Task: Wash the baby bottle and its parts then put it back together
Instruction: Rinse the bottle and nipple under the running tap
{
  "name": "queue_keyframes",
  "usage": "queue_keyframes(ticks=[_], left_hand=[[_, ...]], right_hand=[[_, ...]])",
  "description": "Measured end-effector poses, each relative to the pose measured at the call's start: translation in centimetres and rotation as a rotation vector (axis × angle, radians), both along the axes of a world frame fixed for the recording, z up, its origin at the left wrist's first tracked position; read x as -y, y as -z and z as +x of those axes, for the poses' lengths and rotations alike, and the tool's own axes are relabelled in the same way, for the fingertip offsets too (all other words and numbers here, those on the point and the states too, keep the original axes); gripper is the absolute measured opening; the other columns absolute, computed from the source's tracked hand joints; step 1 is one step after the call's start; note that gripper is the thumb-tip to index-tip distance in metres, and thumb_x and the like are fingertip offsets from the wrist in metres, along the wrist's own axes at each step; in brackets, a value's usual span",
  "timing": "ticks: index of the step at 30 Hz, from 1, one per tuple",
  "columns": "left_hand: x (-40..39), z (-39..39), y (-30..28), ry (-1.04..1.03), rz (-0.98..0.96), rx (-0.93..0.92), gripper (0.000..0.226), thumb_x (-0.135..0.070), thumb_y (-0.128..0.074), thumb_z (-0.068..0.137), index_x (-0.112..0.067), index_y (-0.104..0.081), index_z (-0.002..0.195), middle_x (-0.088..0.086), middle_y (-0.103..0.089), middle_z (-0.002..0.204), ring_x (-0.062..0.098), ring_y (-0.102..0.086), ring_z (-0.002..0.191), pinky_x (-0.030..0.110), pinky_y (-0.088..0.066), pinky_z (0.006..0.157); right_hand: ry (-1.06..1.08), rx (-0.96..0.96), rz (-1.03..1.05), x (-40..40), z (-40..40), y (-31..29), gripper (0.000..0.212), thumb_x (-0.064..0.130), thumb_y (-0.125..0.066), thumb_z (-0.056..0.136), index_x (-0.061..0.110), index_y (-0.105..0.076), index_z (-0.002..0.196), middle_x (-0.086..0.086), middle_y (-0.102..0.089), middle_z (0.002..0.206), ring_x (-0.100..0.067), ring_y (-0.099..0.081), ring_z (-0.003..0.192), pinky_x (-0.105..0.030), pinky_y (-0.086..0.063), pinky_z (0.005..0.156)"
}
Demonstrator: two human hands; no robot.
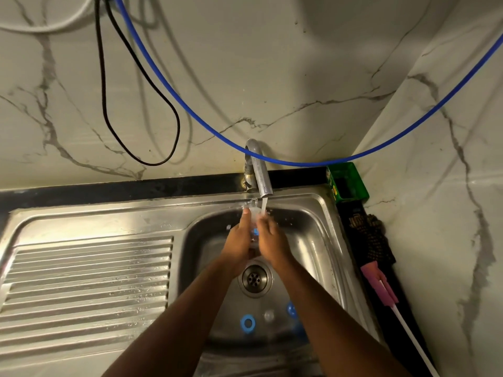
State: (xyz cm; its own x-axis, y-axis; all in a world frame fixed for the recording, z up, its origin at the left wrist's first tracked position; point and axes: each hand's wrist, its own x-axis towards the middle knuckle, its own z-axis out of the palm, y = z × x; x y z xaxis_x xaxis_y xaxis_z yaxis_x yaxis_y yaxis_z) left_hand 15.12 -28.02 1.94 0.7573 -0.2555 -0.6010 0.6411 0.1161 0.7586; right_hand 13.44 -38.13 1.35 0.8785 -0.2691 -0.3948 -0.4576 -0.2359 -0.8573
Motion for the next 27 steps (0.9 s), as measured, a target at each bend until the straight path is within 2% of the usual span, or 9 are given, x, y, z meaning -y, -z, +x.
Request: queue_keyframes(ticks=[3,7,11,14,17,19,22,24,27], left_hand=[[-0.2,0.3,-0.1,-0.002,-0.055,0.009,0.075,-0.073,-0.048,0.096,-0.013,-0.054,0.141,0.020,-0.070,0.128,0.034,-0.074,0.111,0.049,-0.063,0.088],[0.2,-0.2,-1.2,0.038,-0.044,-0.001,0.066,-0.071,-0.037,0.102,-0.019,-0.060,0.136,0.016,-0.073,0.125,0.028,-0.074,0.110,0.043,-0.062,0.089],[0.3,-0.8,-2.0,0.079,0.003,0.073,0.066,-0.070,-0.030,0.103,-0.023,-0.072,0.124,0.005,-0.078,0.114,0.020,-0.075,0.108,0.035,-0.061,0.087],[-0.1,-0.3,-1.9,-0.037,-0.011,0.137,0.057,-0.056,-0.037,0.108,-0.014,-0.070,0.128,0.001,-0.079,0.104,0.023,-0.073,0.113,0.026,-0.059,0.081],[-0.6,-0.2,-1.5,-0.024,0.007,0.191,0.058,-0.053,-0.041,0.109,-0.004,-0.070,0.120,0.014,-0.078,0.103,0.031,-0.076,0.100,0.036,-0.063,0.080],[-0.4,-0.5,-1.3,-0.003,0.005,0.177,0.057,-0.052,-0.037,0.110,-0.005,-0.068,0.123,0.017,-0.077,0.111,0.033,-0.075,0.106,0.042,-0.063,0.088],[0.0,-0.5,-1.1,-0.053,0.031,0.117,0.054,-0.047,-0.033,0.113,-0.007,-0.069,0.121,0.011,-0.079,0.104,0.028,-0.076,0.100,0.030,-0.061,0.077],[0.0,-0.7,-1.1,-0.058,-0.031,0.081,0.068,-0.054,-0.032,0.110,0.002,-0.067,0.123,0.019,-0.073,0.103,0.033,-0.070,0.092,0.032,-0.055,0.073],[0.0,-1.3,-1.6,-0.024,-0.033,0.055,0.072,-0.060,-0.026,0.108,-0.003,-0.069,0.119,0.009,-0.077,0.089,0.018,-0.074,0.078,0.028,-0.055,0.070]], right_hand=[[0.002,0.052,0.058,-0.2,-0.4,0.3,0.060,0.070,-0.036,0.099,0.033,-0.052,0.144,-0.002,-0.065,0.134,-0.020,-0.066,0.119,-0.046,-0.056,0.101],[0.229,-0.128,0.298,0.1,1.0,-0.9,0.046,0.055,-0.035,0.108,0.022,-0.065,0.121,-0.006,-0.072,0.105,-0.017,-0.070,0.091,-0.032,-0.056,0.073],[0.004,-0.049,0.027,-0.8,0.4,-2.1,0.044,0.050,-0.033,0.109,0.027,-0.055,0.139,-0.004,-0.065,0.131,-0.017,-0.062,0.109,-0.039,-0.053,0.097],[-0.140,0.245,-0.069,-2.2,-1.6,-2.0,0.051,0.045,-0.031,0.110,0.031,-0.032,0.160,0.014,-0.040,0.158,-0.003,-0.041,0.144,-0.024,-0.037,0.116],[-0.073,0.194,-0.014,-0.9,-1.6,-1.3,0.052,0.045,-0.033,0.110,0.029,-0.036,0.159,0.007,-0.049,0.154,-0.005,-0.054,0.132,-0.011,-0.047,0.091],[-0.042,0.098,-0.051,-0.7,-1.5,-1.2,0.053,0.050,-0.030,0.109,0.027,-0.041,0.155,-0.003,-0.054,0.150,-0.016,-0.057,0.133,-0.015,-0.048,0.087],[-0.193,0.294,-0.255,-1.8,-2.4,-1.2,0.065,0.064,-0.020,0.104,0.035,-0.028,0.161,0.007,-0.032,0.167,-0.008,-0.031,0.152,-0.022,-0.032,0.118],[-0.125,0.216,-0.139,-1.3,-2.1,-0.8,0.064,0.063,-0.024,0.103,0.034,-0.030,0.161,0.000,-0.040,0.163,-0.017,-0.042,0.148,-0.030,-0.040,0.115],[-0.061,0.094,-0.139,-1.1,-1.7,-1.3,0.056,0.052,-0.029,0.108,0.035,-0.026,0.161,-0.003,-0.046,0.158,-0.022,-0.051,0.140,-0.038,-0.048,0.108]])
